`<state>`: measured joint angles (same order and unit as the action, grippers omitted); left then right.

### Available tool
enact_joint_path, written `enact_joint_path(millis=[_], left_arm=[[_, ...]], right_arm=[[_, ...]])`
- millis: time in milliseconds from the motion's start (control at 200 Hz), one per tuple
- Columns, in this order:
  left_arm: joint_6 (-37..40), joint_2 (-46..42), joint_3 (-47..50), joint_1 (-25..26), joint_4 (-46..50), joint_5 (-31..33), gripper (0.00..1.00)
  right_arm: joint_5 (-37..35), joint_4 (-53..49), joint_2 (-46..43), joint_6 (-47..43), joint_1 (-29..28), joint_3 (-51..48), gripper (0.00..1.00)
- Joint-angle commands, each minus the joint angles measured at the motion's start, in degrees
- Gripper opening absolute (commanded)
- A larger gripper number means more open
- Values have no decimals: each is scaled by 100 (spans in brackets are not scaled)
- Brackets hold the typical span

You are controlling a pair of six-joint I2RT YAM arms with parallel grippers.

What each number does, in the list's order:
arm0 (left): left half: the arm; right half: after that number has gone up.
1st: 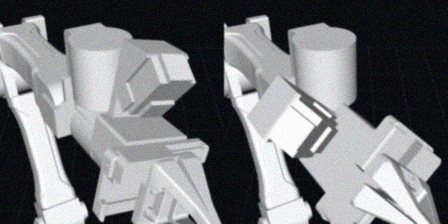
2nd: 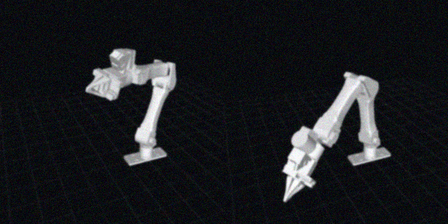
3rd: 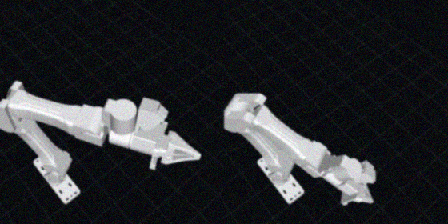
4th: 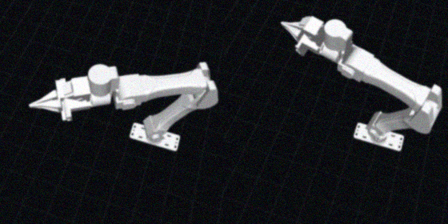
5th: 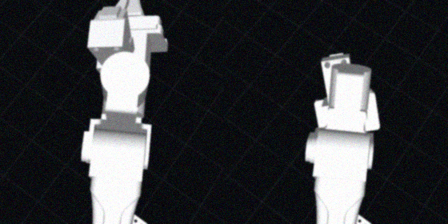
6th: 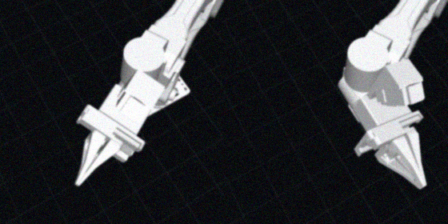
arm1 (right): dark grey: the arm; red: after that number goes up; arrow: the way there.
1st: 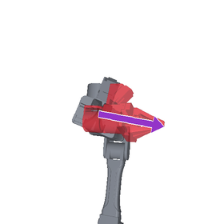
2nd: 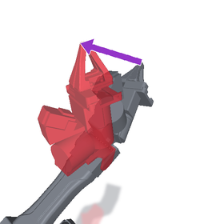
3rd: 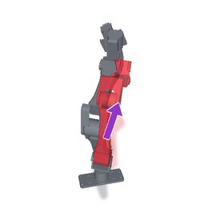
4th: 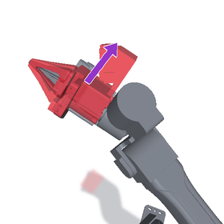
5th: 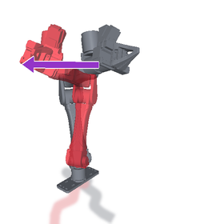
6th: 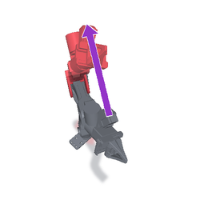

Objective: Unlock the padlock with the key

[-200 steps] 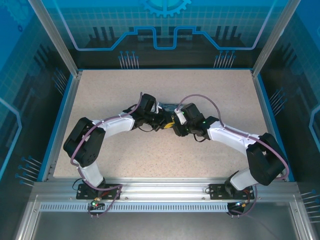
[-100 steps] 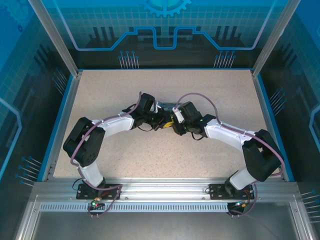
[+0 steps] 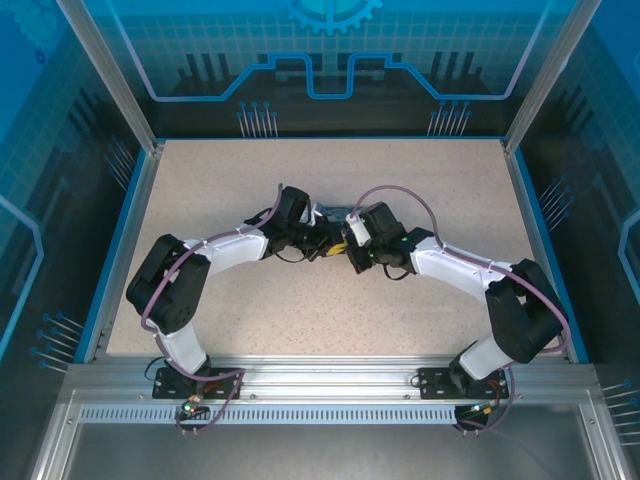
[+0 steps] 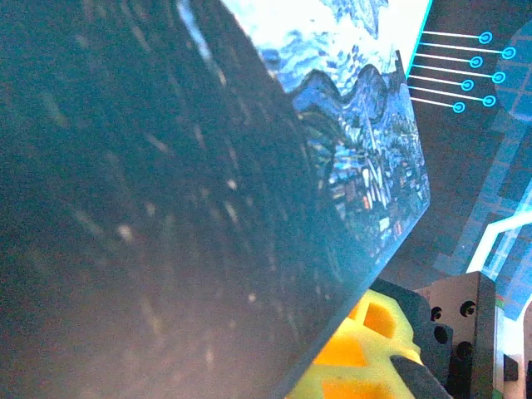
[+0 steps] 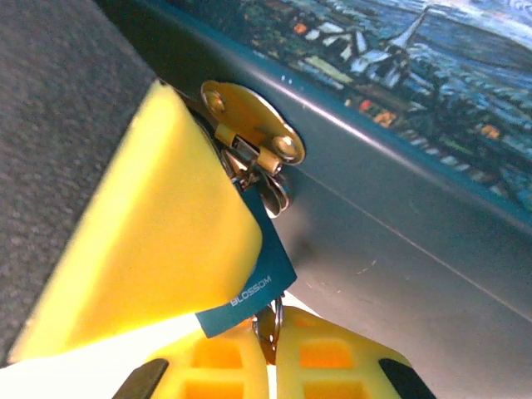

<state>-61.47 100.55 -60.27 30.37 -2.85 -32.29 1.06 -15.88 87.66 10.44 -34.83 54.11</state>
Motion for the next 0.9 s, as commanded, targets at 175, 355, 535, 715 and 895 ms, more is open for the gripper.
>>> enact_joint_path(millis=[175, 355, 535, 715, 895], left_arm=[[203, 70, 75, -5, -227, -167, 0], [283, 98, 190, -5, -310, -135, 0], [514, 105, 364, -7, -381, -43, 0], [972, 164, 419, -12, -93, 79, 0], [1162, 332, 587, 2, -99, 122, 0]], right_arm=[[587, -116, -494, 129, 259, -48, 44], [849, 100, -1015, 483, 548, -578, 56], [1361, 683, -1303, 1246, 866, -1099, 67], [1752, 1317, -1192, 2060, 899, -1366, 70], [1915, 2027, -977, 2724, 899, -1651, 71]])
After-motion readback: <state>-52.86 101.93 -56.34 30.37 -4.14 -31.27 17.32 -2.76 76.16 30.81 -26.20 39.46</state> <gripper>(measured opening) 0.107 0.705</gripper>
